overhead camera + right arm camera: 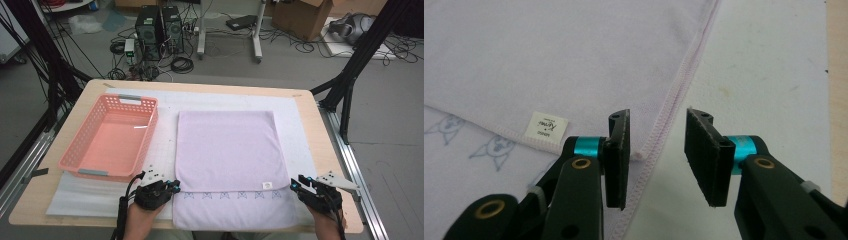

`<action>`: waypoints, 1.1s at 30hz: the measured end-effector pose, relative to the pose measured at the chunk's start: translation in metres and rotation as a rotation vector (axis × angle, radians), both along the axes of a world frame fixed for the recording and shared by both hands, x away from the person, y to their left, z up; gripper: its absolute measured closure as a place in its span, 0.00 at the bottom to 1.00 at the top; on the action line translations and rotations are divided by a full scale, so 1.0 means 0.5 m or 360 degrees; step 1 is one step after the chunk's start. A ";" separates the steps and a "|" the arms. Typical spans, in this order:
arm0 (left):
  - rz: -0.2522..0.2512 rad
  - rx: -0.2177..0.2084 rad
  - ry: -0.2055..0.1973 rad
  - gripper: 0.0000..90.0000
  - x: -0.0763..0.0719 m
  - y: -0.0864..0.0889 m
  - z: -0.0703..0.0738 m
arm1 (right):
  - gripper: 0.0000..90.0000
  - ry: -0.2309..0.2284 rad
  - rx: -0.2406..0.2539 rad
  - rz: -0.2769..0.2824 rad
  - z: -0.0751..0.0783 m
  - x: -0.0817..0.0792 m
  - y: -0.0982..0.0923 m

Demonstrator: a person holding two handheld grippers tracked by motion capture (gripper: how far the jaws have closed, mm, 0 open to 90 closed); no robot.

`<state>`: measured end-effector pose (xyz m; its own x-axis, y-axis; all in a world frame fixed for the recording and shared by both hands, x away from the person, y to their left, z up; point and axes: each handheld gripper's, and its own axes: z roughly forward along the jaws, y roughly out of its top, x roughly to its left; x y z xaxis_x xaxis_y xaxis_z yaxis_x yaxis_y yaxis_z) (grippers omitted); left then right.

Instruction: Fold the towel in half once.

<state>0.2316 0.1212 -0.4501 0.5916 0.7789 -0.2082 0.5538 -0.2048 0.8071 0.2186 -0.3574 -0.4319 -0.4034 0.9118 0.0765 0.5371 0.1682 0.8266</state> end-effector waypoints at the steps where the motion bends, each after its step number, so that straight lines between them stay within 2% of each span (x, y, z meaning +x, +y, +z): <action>1: -0.0003 -0.0001 -0.0005 0.97 -0.001 0.001 0.001 | 0.70 0.0012 0.0004 -0.0001 -0.001 0.000 0.001; 5: -0.0005 -0.0024 -0.0026 0.97 -0.005 0.001 0.004 | 0.72 0.0058 -0.0016 0.0068 -0.010 0.011 0.017; 9: -0.0015 -0.0033 -0.0040 0.97 -0.009 0.005 0.006 | 0.79 0.0162 -0.0086 0.0096 -0.027 0.024 0.034; 11: -0.0015 -0.0049 -0.0041 0.97 -0.010 0.005 0.006 | 0.89 0.0164 -0.0089 0.0111 -0.028 0.025 0.035; 13: -0.0019 -0.0044 -0.0046 0.97 -0.012 0.006 0.007 | 0.94 0.0173 -0.0098 0.0130 -0.027 0.024 0.037; 17: -0.0011 -0.0066 -0.0055 0.97 -0.016 0.008 0.010 | 0.95 0.0153 -0.0129 0.0128 -0.025 0.023 0.041; 26: -0.0020 -0.0114 -0.0078 0.97 -0.033 0.014 0.020 | 0.95 0.0139 -0.0093 0.0132 -0.015 0.007 0.031; 33: -0.0009 -0.0155 -0.0090 0.98 -0.060 0.021 0.023 | 0.95 0.0119 -0.0064 0.0131 -0.005 -0.010 0.029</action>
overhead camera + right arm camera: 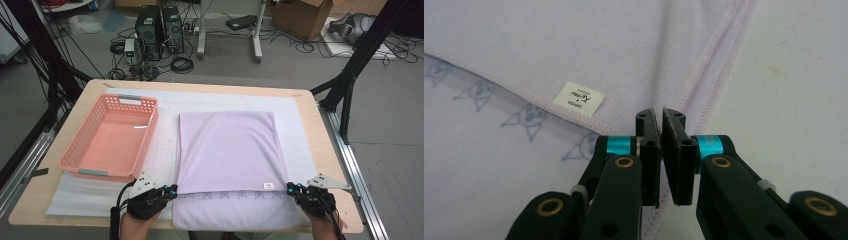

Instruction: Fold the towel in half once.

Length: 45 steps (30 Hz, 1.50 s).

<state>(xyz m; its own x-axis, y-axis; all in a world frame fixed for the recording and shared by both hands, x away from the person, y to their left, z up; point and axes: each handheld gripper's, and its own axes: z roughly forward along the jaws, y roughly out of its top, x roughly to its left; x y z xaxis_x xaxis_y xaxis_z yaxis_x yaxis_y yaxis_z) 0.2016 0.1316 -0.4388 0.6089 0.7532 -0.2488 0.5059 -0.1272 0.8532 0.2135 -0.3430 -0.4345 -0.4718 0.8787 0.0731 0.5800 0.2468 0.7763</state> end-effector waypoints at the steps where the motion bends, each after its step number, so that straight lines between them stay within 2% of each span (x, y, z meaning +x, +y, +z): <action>1: 0.0004 -0.0008 -0.0001 0.97 -0.005 0.001 0.000 | 0.95 -0.0008 0.0011 -0.0005 0.002 -0.004 0.000; 8: -0.0015 -0.0002 -0.0026 0.97 -0.047 0.004 0.004 | 0.95 -0.0033 0.0016 -0.0012 0.007 -0.051 0.000; 13: -0.0025 -0.0024 -0.0031 0.97 -0.079 0.006 0.006 | 0.95 -0.0040 0.0023 -0.0021 0.011 -0.087 -0.001; 18: -0.0045 -0.0048 -0.0019 0.97 -0.115 0.006 0.003 | 0.95 -0.0046 0.0016 -0.0021 0.016 -0.123 -0.004; 31: -0.0120 -0.0023 0.0022 0.97 -0.180 0.003 -0.006 | 0.95 -0.0029 0.0019 0.0010 0.016 -0.210 -0.019; 34: -0.0140 0.0021 0.0046 0.97 -0.177 -0.002 -0.015 | 0.95 -0.0016 -0.0018 0.0020 0.009 -0.212 -0.016; 35: -0.0134 0.0027 0.0054 0.92 -0.174 -0.004 -0.020 | 0.94 -0.0007 -0.0033 0.0021 0.006 -0.209 -0.014; 36: -0.0109 0.0026 0.0059 0.76 -0.170 -0.005 -0.023 | 0.89 0.0004 -0.0056 0.0017 0.003 -0.207 -0.012; 37: -0.0097 0.0025 0.0056 0.65 -0.167 -0.004 -0.025 | 0.78 0.0004 -0.0076 -0.0002 0.000 -0.205 -0.010; 38: -0.0088 0.0021 0.0037 0.63 -0.163 -0.003 -0.025 | 0.74 0.0004 -0.0073 -0.0025 -0.002 -0.203 -0.010; 40: -0.0062 0.0012 0.0009 0.59 -0.153 0.000 -0.019 | 0.72 -0.0010 -0.0058 -0.0047 0.000 -0.199 -0.011; 45: -0.0030 -0.0009 -0.0052 0.62 -0.123 0.004 -0.005 | 0.72 -0.0040 -0.0032 -0.0079 0.003 -0.184 -0.013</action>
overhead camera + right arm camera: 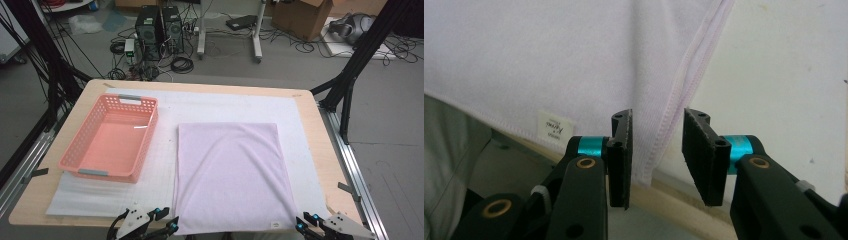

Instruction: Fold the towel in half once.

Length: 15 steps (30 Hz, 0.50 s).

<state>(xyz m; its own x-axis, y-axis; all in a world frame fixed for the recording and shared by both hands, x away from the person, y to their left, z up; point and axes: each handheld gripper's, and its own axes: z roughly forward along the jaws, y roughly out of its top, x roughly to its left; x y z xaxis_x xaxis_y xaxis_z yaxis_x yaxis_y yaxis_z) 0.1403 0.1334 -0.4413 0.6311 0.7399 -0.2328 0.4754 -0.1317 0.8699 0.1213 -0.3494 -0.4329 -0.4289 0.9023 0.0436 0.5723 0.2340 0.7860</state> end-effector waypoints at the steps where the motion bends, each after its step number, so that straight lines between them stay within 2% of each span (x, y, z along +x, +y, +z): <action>1: 0.0005 0.0000 -0.0011 0.65 0.006 0.000 0.002 | 0.72 -0.0006 -0.0007 -0.0005 0.000 0.004 0.001; 5: 0.0014 0.0016 -0.0035 0.70 0.039 -0.006 0.014 | 0.71 -0.0035 -0.0001 0.0002 0.006 0.024 0.008; 9: 0.0061 0.0022 -0.0046 0.72 0.094 -0.015 0.025 | 0.71 -0.0056 0.0002 0.0015 0.010 0.048 0.013; 11: 0.0080 0.0023 -0.0027 0.73 0.125 -0.020 0.027 | 0.71 -0.0057 0.0009 0.0018 0.011 0.062 0.013; 15: 0.0107 0.0082 0.0015 0.73 0.189 -0.030 0.025 | 0.71 -0.0059 0.0014 0.0024 0.011 0.095 0.008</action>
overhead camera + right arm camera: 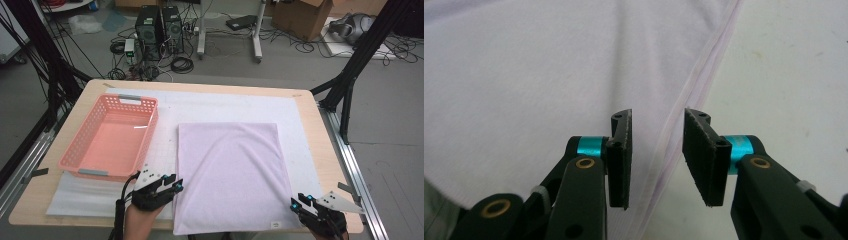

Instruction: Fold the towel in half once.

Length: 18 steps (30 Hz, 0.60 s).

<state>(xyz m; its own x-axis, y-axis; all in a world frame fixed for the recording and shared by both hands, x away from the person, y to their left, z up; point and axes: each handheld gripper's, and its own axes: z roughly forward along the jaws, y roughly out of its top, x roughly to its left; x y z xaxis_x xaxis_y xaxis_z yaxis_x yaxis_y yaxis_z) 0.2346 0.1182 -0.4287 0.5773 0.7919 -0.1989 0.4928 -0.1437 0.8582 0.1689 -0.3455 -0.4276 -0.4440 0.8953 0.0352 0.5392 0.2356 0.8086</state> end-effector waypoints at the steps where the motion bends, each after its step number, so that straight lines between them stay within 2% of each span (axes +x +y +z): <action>1: 0.0006 0.0008 0.0013 0.73 0.016 -0.003 -0.002 | 0.71 0.0001 0.0005 0.0000 0.000 0.009 -0.001; 8: 0.0087 0.0136 0.0104 0.72 0.118 -0.022 -0.023 | 0.71 0.0004 0.0015 0.0015 -0.002 0.071 -0.007; 9: 0.0106 0.0141 0.0113 0.71 0.130 -0.025 -0.026 | 0.71 0.0009 0.0019 0.0014 -0.002 0.078 -0.008; 13: 0.0161 0.0254 0.0118 0.72 0.163 -0.035 -0.035 | 0.72 0.0007 0.0022 0.0015 -0.002 0.103 -0.014; 15: 0.0174 0.0319 0.0088 0.78 0.168 -0.041 -0.038 | 0.72 0.0005 0.0019 0.0017 -0.002 0.113 -0.018; 16: 0.0172 0.0355 0.0079 0.86 0.169 -0.043 -0.037 | 0.72 0.0007 0.0023 0.0010 -0.002 0.118 -0.019; 17: 0.0195 0.0387 0.0068 0.94 0.170 -0.045 -0.035 | 0.72 0.0007 0.0024 0.0010 -0.002 0.122 -0.021; 18: 0.0259 0.0428 0.0053 0.96 0.171 -0.046 -0.032 | 0.72 0.0007 0.0027 0.0004 -0.002 0.126 -0.022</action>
<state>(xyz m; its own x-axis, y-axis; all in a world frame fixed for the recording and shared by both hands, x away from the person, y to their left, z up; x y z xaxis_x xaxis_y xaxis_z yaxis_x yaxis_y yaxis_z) 0.3202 0.0954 -0.4448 0.4351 0.9003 0.0135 0.5549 -0.2800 0.7834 0.2318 -0.3564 -0.4286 -0.4459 0.8936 0.0521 0.5420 0.2232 0.8102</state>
